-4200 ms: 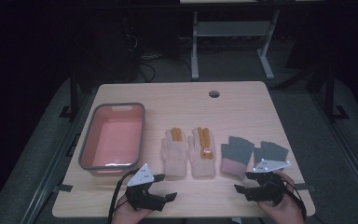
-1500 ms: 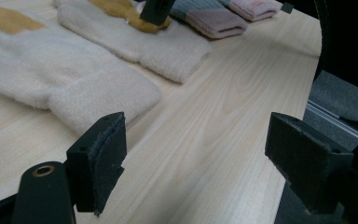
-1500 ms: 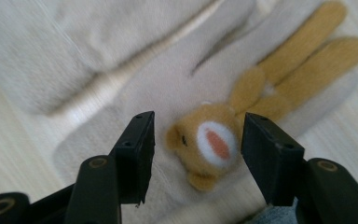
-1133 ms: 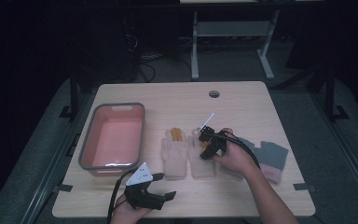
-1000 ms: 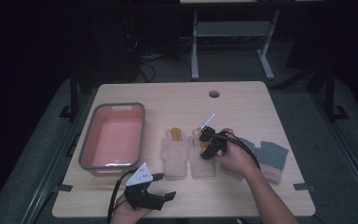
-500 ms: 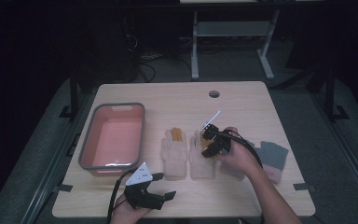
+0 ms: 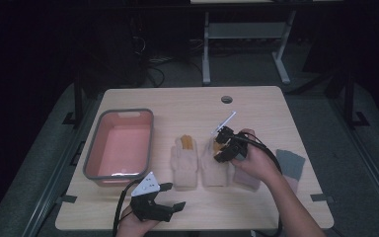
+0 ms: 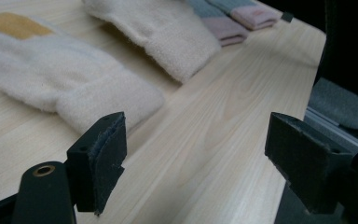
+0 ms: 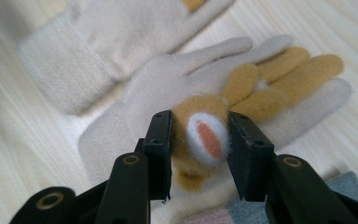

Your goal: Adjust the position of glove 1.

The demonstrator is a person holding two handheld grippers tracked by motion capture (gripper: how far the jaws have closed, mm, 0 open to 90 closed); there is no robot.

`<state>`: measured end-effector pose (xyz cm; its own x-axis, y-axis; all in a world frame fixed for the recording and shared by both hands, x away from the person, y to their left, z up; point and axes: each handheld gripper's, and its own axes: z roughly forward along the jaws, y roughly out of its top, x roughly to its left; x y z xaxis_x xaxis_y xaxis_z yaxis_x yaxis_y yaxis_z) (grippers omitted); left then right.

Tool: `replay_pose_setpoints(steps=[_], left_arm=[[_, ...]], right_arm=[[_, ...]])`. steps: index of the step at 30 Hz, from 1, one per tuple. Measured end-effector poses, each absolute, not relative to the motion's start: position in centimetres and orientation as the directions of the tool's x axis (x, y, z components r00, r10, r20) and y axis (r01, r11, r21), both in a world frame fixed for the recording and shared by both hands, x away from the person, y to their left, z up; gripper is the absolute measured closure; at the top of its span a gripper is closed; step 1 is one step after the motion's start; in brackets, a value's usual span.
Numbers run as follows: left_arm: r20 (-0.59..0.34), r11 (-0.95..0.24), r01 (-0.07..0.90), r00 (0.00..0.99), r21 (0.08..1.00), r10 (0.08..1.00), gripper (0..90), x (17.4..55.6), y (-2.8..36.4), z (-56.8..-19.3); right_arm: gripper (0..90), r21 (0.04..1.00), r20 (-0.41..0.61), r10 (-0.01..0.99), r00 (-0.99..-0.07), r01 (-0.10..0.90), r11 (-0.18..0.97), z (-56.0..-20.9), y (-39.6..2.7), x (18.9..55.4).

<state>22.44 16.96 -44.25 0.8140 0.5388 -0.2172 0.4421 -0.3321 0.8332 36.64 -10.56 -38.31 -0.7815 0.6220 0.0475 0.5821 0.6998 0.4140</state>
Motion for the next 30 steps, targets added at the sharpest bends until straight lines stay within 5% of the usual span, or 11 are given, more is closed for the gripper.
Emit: replay_pose_setpoints(steps=[30], left_arm=[[-0.224, -0.323, 0.446, 0.811, 0.835, 0.541, 20.8, 22.3, 17.4, -43.9]], right_arm=[[62.4, 0.470, 0.038, 0.517, -0.855, 0.472, 0.746, -34.6, -3.4, 37.3]])
